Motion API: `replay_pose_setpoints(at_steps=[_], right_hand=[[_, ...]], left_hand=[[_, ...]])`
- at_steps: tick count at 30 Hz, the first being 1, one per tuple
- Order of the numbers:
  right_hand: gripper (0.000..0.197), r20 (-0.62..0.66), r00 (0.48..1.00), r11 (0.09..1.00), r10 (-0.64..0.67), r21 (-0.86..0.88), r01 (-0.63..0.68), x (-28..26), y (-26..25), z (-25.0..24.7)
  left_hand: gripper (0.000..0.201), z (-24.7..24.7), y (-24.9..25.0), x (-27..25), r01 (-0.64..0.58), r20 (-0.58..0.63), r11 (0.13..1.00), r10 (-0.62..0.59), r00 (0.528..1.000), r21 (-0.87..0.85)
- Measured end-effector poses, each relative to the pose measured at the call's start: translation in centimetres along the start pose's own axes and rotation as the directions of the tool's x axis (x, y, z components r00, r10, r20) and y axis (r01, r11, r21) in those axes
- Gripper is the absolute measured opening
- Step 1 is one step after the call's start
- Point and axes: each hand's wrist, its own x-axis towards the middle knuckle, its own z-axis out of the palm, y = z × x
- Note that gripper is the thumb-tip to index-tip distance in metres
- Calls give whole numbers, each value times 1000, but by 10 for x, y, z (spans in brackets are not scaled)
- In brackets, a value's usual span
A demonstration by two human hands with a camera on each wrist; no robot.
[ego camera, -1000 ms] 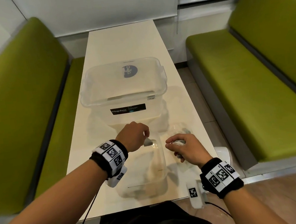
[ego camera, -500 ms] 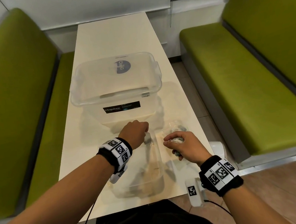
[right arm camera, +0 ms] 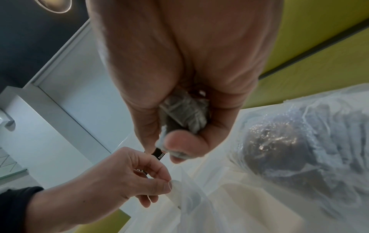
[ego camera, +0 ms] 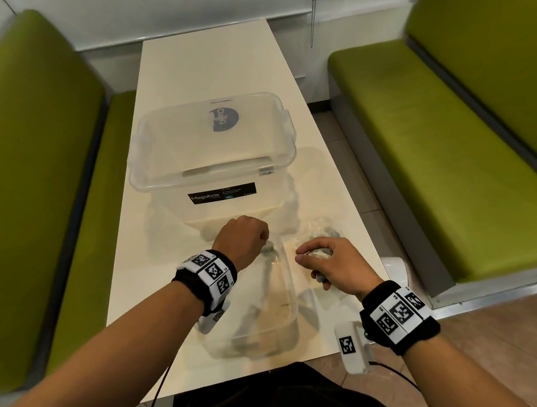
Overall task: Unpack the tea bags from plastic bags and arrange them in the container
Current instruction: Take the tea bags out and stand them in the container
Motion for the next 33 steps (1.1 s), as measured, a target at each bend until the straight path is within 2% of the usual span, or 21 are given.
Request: replay_pose_setpoints(at_steps=[11,20,24,28,33], right_hand=[[9,3,1000,1000,11,1,-11,1,-3,-1],[13,5,999,999,35,32,-35,0,-4,-2],[17,22,996,986,84,142,-86,1,-4,-2],[16,89,983,925,158,336,-179,1,-7,-6],[18,181,965,851,189,461,-253,3,-10,-10]], left_hand=[[18,-3,1,5,15,59,1000,-14,998,-25],[8,-1,3,11,-9,8,994,8,1000,111],[5,-2,3,11,-20,0,989,21,1000,150],[16,-2,1,10,16,-29,981,-10,1000,194],[24,-5,1,9,56,-39,983,-50,998,173]])
